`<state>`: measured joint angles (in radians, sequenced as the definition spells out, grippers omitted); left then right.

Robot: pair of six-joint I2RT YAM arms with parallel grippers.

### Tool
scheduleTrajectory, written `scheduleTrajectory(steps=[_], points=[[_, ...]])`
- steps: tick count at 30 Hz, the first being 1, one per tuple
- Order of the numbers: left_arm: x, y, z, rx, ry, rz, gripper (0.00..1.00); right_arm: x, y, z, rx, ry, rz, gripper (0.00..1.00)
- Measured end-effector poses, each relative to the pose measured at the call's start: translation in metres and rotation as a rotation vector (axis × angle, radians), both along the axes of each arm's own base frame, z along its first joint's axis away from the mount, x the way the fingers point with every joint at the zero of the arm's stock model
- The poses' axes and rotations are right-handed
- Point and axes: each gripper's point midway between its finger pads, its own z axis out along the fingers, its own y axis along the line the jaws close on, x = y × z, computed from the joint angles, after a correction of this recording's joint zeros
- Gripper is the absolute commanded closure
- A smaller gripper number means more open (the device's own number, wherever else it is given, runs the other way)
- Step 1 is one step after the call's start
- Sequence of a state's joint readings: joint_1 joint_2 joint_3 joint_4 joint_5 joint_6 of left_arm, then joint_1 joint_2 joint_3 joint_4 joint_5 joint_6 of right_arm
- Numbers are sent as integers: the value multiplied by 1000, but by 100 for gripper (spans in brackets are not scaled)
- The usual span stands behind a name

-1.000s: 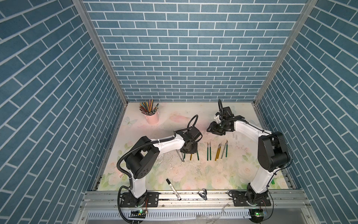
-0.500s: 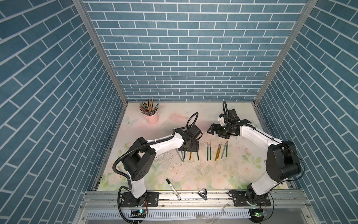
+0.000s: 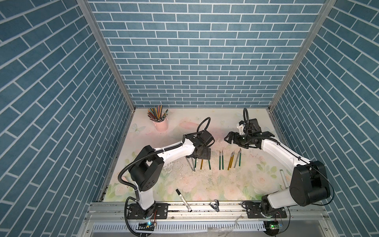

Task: Remove protective caps from carving knives
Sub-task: Pick up the carving knife from the center of the board.

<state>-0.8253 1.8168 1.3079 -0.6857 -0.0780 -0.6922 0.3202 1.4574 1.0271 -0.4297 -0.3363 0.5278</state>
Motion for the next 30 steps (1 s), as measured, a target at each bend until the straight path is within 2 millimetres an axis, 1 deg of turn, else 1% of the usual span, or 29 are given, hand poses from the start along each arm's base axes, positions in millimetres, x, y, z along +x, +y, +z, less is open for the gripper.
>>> scheduleTrajectory(steps=[9, 13, 16, 21, 25, 30], points=[[1, -1, -13, 43, 33, 9, 1, -9, -14, -6, -13, 9, -29, 2], [0, 0, -19, 63, 48, 12, 1, -8, -17, -4, -12, 2, -40, 2], [-1, 1, -21, 71, 55, 13, 1, -8, -18, -3, -11, 0, -43, 2], [1, -2, -19, 68, 52, 12, 3, -7, -20, -3, -10, 0, -47, 2], [1, -2, -19, 69, 52, 11, 7, -7, -21, -3, -9, 0, -50, 3], [1, -2, -20, 72, 52, 12, 18, -7, -21, -2, -5, 1, -50, 4]])
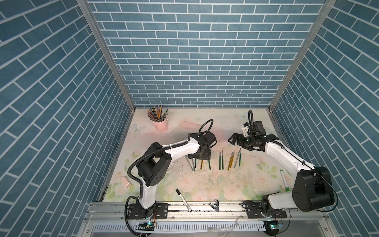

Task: Remove protective caps from carving knives
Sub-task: Pick up the carving knife from the center of the board.

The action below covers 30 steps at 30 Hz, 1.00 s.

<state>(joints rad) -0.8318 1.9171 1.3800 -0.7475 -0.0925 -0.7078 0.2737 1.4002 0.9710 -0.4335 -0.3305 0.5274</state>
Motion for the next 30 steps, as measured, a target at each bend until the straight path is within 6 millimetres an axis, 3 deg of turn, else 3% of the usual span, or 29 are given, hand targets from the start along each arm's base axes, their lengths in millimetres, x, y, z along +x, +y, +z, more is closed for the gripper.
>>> scheduleTrajectory(steps=[20, 30], points=[[4, 11, -16, 15, 26, 29, 59, -1, 3, -1, 24, 15, 13, 6], [3, 15, -25, 29, 42, 34, 66, -2, 5, -7, 31, 37, 21, 6]])
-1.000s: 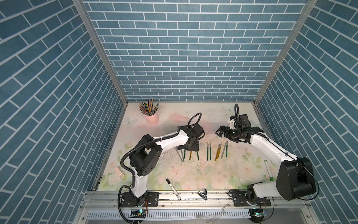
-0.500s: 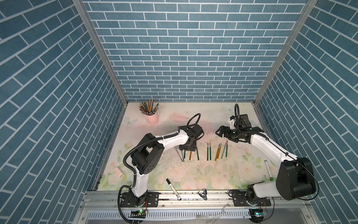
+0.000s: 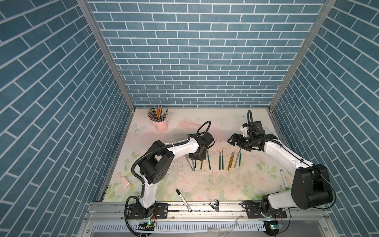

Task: Remove protective caps from carving knives
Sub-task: Pick up the carving knife from the center of the board.

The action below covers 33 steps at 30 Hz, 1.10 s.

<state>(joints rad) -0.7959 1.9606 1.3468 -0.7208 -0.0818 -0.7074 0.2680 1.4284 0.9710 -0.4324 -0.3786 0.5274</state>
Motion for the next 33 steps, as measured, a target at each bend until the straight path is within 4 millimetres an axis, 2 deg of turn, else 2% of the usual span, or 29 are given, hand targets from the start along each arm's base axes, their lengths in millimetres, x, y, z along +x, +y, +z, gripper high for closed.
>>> scheduleTrajectory(steps=[3, 8, 19, 24, 33], points=[[-2, 2, -7, 14, 14, 1, 68, 0, 1, 0, 3, 1, 2, 6], [-2, 2, -7, 10, 13, 4, 72, 0, 1, 0, 6, 1, 4, 6], [-2, -2, -9, -16, 8, 13, 85, 0, 2, 1, 11, 0, 6, 6], [-1, -2, -8, -18, 6, 13, 97, -1, 3, 1, 16, 1, 9, 7], [-7, 0, -4, -26, 25, 10, 97, -1, 2, 2, 26, 5, 10, 6]])
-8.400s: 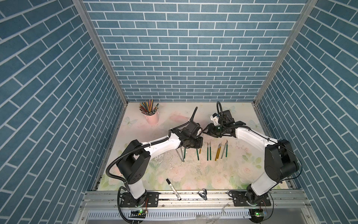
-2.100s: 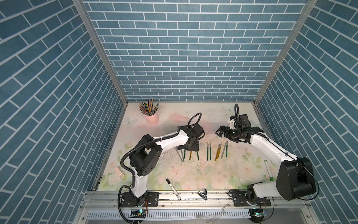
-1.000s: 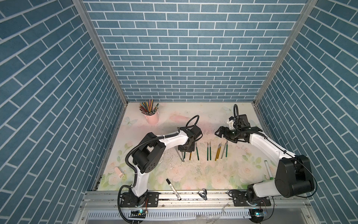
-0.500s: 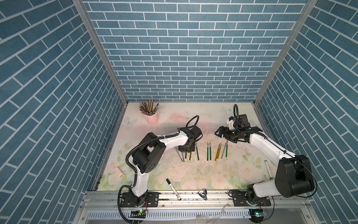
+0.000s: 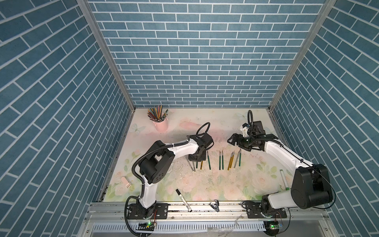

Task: Remove protective caps from carving knives
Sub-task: Pick up the carving knife from the center of the board, then remove the protective sleeve from the carving knife.

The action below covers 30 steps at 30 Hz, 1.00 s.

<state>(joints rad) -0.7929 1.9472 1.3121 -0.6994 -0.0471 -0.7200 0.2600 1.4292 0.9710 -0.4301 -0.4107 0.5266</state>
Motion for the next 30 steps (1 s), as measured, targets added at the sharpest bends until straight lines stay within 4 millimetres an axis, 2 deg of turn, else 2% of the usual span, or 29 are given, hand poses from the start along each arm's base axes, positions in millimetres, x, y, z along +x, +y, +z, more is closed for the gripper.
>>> scheduleTrajectory(steps=[3, 8, 11, 17, 22, 25, 30], points=[[-2, -2, 12, -28, 0, -5, 97, -1, 1, 0, 7, 4, 5, 7], [5, -16, 56, -179, -61, -30, 97, -1, 4, 2, 23, 2, 14, 8], [10, -26, 72, -274, -88, -48, 98, 2, 7, 7, 51, -9, 8, 10], [9, -43, 74, -390, -73, -96, 98, 19, 27, 26, 109, -52, 23, 12], [7, -64, 81, -500, -68, -141, 99, 28, 62, 41, 146, -92, 93, 14], [9, -71, 85, -543, -76, -156, 99, 28, 79, 36, 159, -81, 123, 16], [9, -77, 89, -575, -79, -169, 99, 23, 95, 19, 169, -33, 150, 19]])
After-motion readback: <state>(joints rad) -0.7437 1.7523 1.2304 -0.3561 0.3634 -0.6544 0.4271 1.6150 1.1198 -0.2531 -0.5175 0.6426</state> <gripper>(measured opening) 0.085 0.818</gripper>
